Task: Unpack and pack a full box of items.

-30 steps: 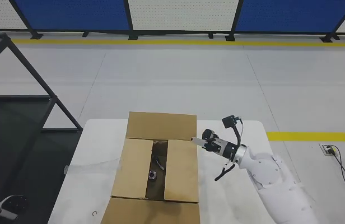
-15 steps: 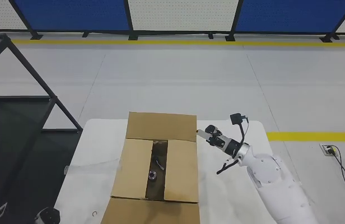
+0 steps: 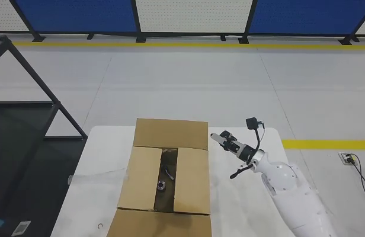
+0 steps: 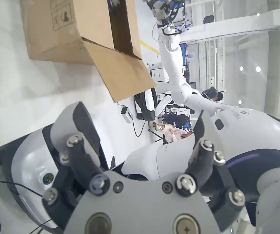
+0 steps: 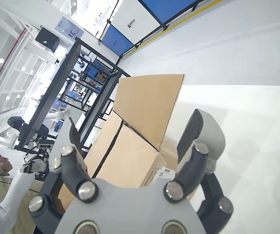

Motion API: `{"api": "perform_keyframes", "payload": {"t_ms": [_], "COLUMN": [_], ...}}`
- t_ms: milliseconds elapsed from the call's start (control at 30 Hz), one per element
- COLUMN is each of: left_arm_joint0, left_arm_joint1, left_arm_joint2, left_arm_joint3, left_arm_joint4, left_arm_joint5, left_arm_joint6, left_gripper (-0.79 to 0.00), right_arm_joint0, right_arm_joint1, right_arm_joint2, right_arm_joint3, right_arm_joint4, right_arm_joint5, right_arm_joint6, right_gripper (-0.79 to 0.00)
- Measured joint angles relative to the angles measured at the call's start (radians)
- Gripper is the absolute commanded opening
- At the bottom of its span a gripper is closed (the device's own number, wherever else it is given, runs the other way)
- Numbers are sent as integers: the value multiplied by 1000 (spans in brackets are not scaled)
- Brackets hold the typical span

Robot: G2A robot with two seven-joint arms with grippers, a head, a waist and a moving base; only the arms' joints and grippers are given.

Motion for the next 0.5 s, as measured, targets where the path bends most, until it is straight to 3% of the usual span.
{"api": "perform_keyframes", "payload": {"t_ms": [200, 500], "left_arm_joint0": [-45, -170], "left_arm_joint1": [11, 28], "left_arm_joint2": [104, 272], "left_arm_joint3": [8, 74], "left_arm_joint4": [53, 109], "left_arm_joint5": [88, 164], "left_arm_joint6": [-5, -14], "left_gripper": [0, 0], "right_arm_joint0": [40, 168], "right_arm_joint1": [-11, -53], "right_arm_joint2": [-14, -89], "right_arm_joint3": [79, 326], "right_arm_joint4": [45, 183], "right_arm_joint5": [40, -65], "right_arm_joint6": [7, 106], "right_gripper": [0, 0]}}
